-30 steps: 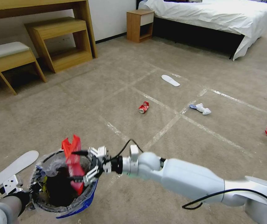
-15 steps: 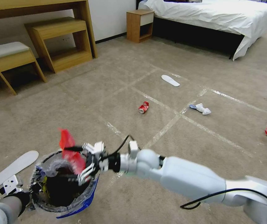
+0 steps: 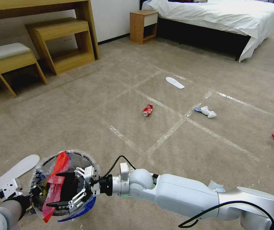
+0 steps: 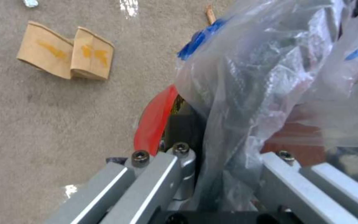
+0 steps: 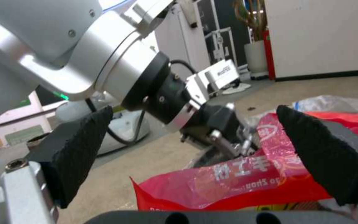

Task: Pick up the trash bin and place the garbage on the floor into it.

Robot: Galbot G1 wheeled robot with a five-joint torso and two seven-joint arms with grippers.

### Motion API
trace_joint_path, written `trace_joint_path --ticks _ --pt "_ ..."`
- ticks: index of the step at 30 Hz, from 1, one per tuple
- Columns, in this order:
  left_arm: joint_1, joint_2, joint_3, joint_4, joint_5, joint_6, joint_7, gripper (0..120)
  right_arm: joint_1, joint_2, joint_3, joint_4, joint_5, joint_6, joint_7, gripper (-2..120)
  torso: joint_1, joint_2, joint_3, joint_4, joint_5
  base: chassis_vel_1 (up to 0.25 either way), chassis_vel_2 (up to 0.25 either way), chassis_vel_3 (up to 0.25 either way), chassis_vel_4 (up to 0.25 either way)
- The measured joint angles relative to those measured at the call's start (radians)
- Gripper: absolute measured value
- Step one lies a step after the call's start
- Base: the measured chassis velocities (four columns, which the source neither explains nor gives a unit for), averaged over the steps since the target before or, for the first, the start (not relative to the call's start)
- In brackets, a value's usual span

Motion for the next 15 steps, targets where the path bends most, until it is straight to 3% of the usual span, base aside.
trace_joint_path --ticks 15 --pt "0.006 -0.005 0.001 -0.02 -0.005 -0.001 -0.001 0 -0.01 0.04 -0.037 -0.116 -0.029 0.02 -0.013 100 0.0 0.0 0.0 0.0 0.0001 0.0 0.0 0.0 0.0"
